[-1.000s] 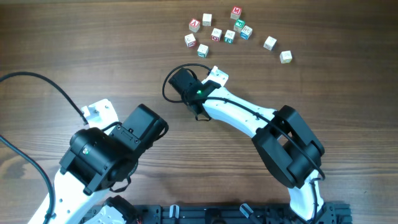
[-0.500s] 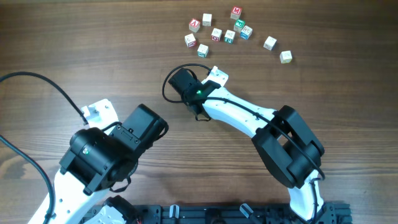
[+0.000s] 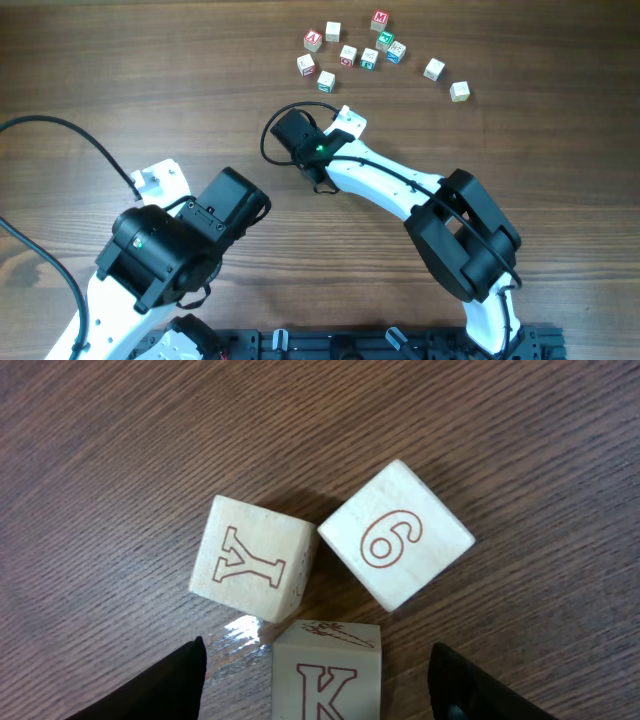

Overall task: Form a circle
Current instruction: 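Lower the K block below the Y and 6 blocks and release it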

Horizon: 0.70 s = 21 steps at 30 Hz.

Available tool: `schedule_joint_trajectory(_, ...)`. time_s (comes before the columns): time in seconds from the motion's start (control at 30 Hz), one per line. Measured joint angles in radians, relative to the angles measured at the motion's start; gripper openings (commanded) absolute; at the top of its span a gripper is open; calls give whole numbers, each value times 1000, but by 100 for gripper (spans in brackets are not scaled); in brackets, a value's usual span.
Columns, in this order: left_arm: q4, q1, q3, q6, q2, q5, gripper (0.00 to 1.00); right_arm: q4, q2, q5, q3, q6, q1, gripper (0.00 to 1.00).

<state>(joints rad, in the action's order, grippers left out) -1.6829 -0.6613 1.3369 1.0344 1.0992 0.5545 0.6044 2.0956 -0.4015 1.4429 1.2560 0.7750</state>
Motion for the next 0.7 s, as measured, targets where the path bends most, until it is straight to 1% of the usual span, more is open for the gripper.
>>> schedule_joint_trajectory(0.17, 0, 0, 0, 0, 0, 0, 100, 23, 0, 1, 22, -33, 0, 74)
schedule_joint_trajectory(0.2, 0, 0, 0, 0, 0, 0, 100, 39, -1, 1, 24, -35, 0, 72)
schedule_joint_trajectory(0.27, 0, 0, 0, 0, 0, 0, 100, 66, -7, 5, 24, -37, 0, 63)
schedule_joint_trajectory(0.4, 0, 0, 0, 0, 0, 0, 100, 109, -50, 12, 24, -46, 7, 28)
schedule_joint_trajectory(0.43, 0, 0, 0, 0, 0, 0, 100, 119, -60, 13, 24, -45, 11, 25)
schedule_joint_trajectory(0.47, 0, 0, 0, 0, 0, 0, 100, 127, -71, 16, 24, -53, 16, 18)
schedule_joint_trajectory(0.57, 0, 0, 0, 0, 0, 0, 100, 159, -113, 24, 24, -50, 44, 7)
schedule_joint_trajectory(0.6, 0, 0, 0, 0, 0, 0, 100, 167, -120, 27, 25, -49, 51, 5)
schedule_joint_trajectory(0.7, 0, 0, 0, 0, 0, 0, 100, 179, -125, 35, 25, -42, 61, 4)
